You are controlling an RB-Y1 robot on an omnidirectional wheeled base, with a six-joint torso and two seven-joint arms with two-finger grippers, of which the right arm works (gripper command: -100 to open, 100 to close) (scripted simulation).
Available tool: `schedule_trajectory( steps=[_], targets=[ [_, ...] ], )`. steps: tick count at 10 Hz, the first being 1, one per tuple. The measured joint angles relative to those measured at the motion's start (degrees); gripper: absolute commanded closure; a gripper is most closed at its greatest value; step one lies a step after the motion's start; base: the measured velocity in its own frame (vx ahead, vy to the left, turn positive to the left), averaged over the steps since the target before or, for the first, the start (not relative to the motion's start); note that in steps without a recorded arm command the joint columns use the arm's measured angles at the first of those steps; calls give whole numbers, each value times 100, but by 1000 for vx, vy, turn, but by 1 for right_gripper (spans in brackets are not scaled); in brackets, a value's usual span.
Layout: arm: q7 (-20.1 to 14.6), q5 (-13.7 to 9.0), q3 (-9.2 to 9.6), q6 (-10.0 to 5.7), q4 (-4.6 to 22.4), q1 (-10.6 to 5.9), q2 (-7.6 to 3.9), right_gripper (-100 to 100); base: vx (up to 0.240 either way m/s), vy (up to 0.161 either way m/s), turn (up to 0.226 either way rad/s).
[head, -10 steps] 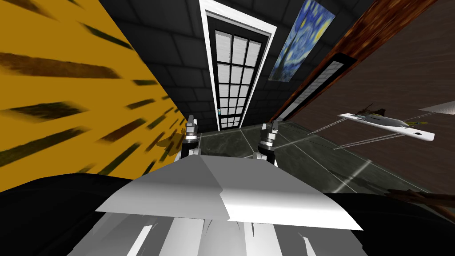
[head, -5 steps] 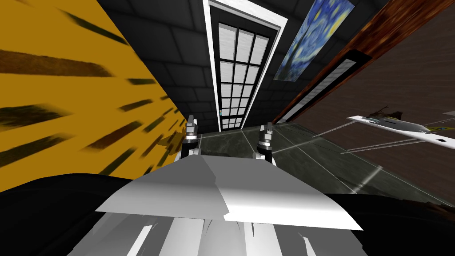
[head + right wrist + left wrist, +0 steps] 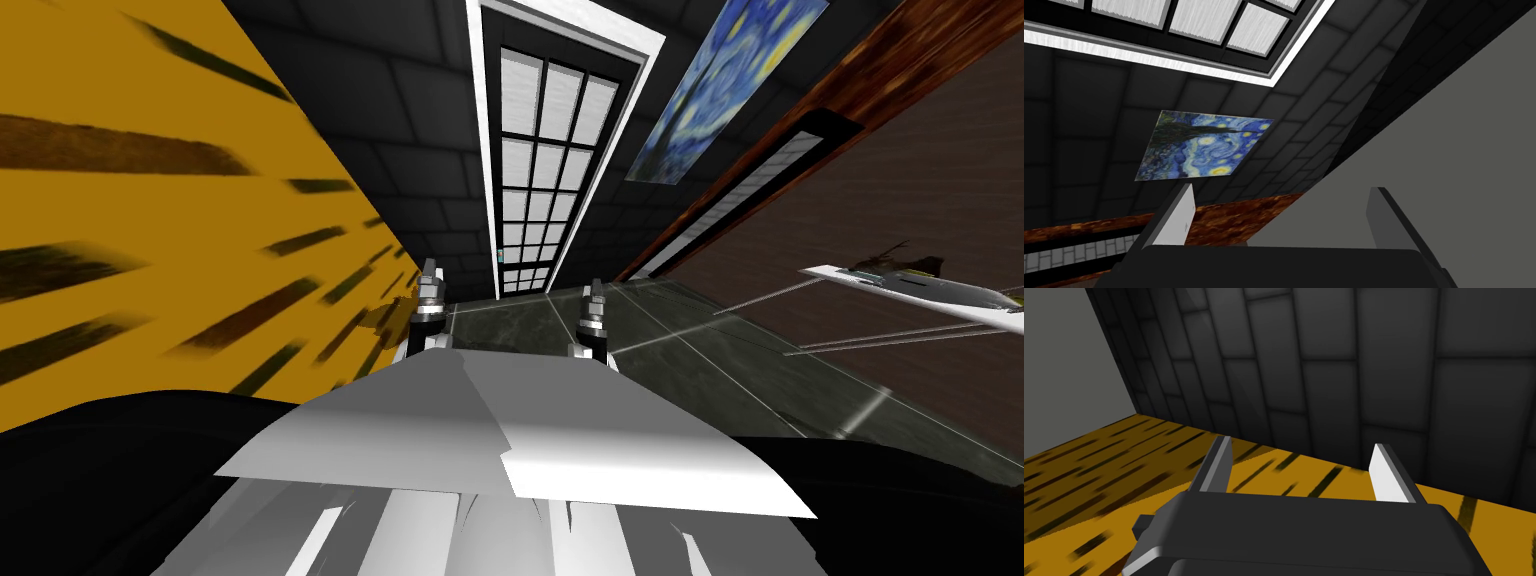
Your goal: Pull the door open
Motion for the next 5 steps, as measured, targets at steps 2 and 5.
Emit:
schedule_trajectory(
  steps=[2, 5],
  targets=[
    [226, 123, -63, -103, 356, -105, -54, -100, 189, 100, 54],
    [515, 280, -135, -199, 754, -221, -108, -100, 102, 68, 37]
  ],
)
